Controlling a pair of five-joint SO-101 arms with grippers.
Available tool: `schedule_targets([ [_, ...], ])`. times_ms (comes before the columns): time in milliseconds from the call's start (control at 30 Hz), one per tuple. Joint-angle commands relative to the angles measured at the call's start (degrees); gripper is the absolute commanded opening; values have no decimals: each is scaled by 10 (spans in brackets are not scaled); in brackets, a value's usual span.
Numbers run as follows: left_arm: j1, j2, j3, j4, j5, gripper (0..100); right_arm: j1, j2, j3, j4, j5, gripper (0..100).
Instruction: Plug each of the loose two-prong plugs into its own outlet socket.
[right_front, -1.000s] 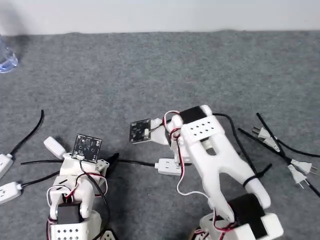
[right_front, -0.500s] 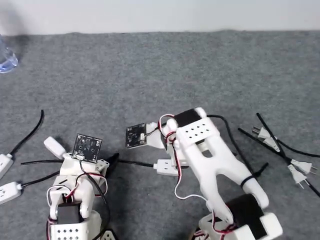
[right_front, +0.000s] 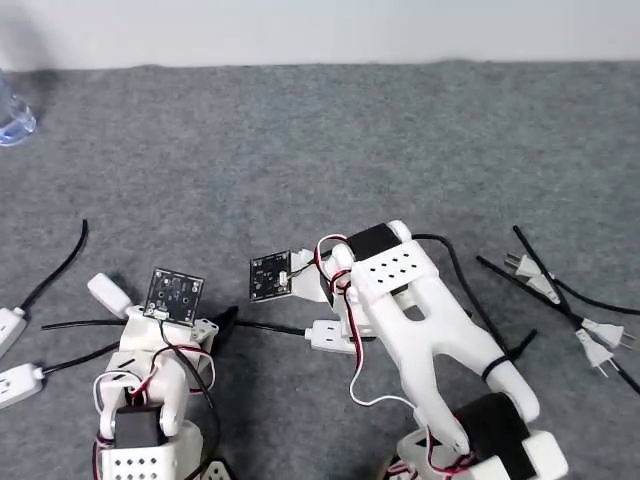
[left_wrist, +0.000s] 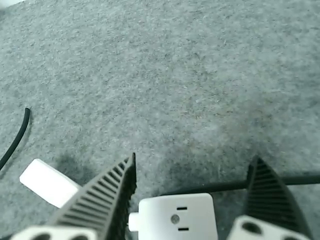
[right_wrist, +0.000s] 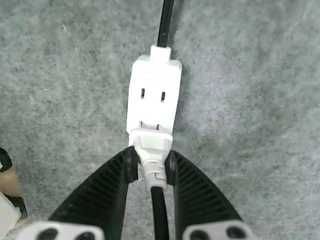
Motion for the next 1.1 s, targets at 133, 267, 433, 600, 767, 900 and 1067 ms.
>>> schedule_targets([
  [133,2,-1,-6,1,-4,332,-10,4,22,3,-4,8],
  [267,2,-1,-6,2,-4,332,-12,7,22,6,4,8],
  [433,2,-1,-6,2,-4,332,-13,7,22,22,19,8],
  [600,2,-1,-6,2,-4,332,-12,7,22,39,61,7],
  [767,2,-1,-6,2,-4,332,-12,7,22,39,81,7],
  [900,2,-1,-6,2,-4,332,-9,8,22,28,81,7],
  [1067,2,-1,-6,2,-4,332,-14,29,23,23,78,7],
])
